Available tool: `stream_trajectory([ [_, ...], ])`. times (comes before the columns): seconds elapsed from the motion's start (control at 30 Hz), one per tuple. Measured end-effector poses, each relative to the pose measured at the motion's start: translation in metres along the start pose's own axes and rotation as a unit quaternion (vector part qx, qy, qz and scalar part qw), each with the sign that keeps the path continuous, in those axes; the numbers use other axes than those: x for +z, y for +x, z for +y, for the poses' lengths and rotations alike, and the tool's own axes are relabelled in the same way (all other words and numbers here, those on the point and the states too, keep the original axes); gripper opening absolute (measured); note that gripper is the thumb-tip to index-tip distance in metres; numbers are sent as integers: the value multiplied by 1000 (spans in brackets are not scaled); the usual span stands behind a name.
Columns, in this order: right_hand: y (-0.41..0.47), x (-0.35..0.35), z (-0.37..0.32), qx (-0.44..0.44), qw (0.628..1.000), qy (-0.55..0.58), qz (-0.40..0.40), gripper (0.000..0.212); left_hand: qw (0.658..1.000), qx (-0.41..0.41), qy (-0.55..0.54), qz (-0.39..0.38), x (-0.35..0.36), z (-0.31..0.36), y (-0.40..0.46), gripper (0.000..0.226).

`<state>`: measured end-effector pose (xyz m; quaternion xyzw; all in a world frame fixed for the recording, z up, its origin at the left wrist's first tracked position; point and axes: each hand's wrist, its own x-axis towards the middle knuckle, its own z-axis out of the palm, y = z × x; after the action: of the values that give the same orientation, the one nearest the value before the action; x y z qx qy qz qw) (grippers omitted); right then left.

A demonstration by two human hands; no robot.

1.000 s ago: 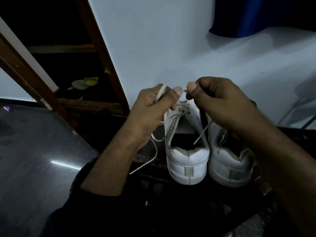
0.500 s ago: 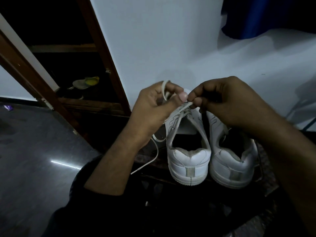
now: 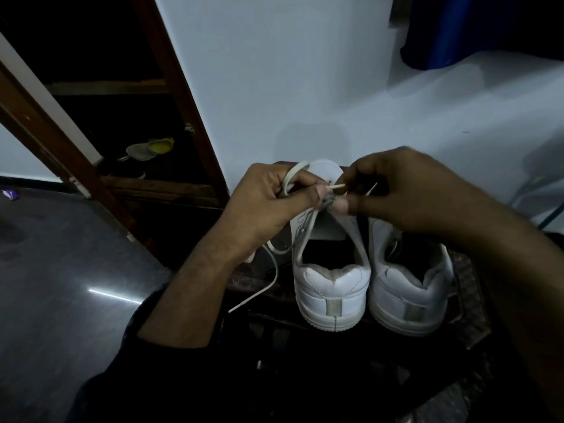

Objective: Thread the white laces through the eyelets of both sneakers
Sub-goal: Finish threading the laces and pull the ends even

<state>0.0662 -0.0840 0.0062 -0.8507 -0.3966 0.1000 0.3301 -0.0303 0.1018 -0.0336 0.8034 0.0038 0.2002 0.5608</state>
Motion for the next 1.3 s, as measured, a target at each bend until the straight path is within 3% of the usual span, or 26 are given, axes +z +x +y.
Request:
stream_trajectory([
  [0.1,-3,8,-4,16,994,-99,-54,30,1000,-4,9,-13,-5,1,-3,14],
  [0.23,-5,10,-7,21,993,-117,-8,13,999,-22,40,-22,-5,1,-4,4],
  [0.33,-5,7,-6,41,992,-117,17,13,997,-16,66,-20,-3,0,-3,2],
  [0.73,0,5,11,107,986,109,-72,13,982,10,187,4,16,-3,1,8],
  [0.97,0,5,13,91,987,108,-83,15,959,48,280,7,19,2,0,16],
  [1.1,2,6,13,102,984,122,-82,17,981,-14,195,10,19,-4,0,12],
  [1.23,2,11,10,83,994,27,-62,12,992,-36,118,-4,13,-5,-2,2],
  [1.3,3,12,9,78,996,7,-48,16,996,-42,82,4,12,-3,-3,8],
])
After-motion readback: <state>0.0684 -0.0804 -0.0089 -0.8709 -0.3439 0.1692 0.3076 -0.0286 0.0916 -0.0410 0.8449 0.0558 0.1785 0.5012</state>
